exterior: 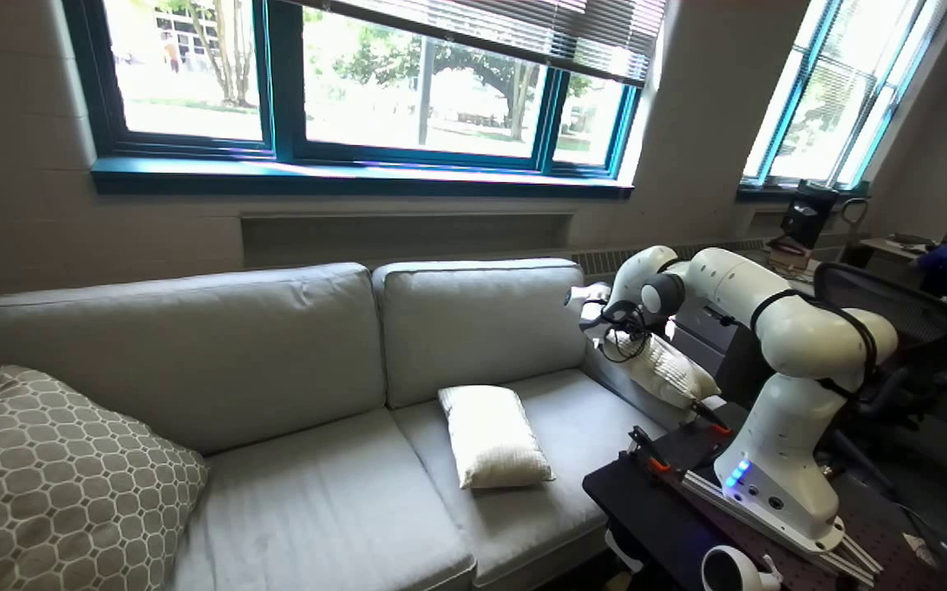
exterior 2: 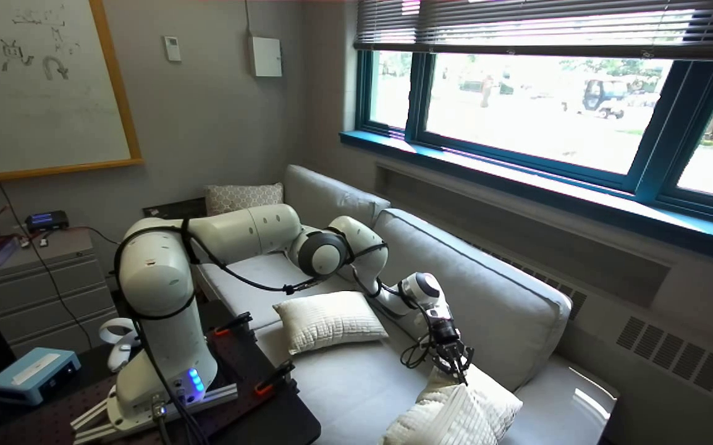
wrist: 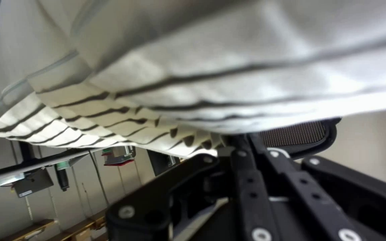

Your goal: Stack the pillows at the edge of the sofa.

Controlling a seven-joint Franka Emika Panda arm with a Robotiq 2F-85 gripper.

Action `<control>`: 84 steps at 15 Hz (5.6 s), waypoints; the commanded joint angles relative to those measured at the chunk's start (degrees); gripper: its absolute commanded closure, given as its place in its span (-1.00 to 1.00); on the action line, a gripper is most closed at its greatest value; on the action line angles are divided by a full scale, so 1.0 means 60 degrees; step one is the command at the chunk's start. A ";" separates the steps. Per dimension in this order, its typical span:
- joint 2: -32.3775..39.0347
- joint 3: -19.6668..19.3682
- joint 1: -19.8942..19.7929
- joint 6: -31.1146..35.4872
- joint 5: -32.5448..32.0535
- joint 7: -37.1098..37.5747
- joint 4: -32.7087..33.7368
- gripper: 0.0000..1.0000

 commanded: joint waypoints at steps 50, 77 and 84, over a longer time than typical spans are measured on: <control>-0.1467 -0.0590 0.2829 1.4775 -0.0891 -0.0122 -0.4659 -1.00; 0.0025 0.7346 0.2254 0.5585 0.3026 -1.5683 -0.1981 -1.00; 0.0031 0.4277 0.4069 0.1132 0.6385 -1.7637 -0.0020 -1.00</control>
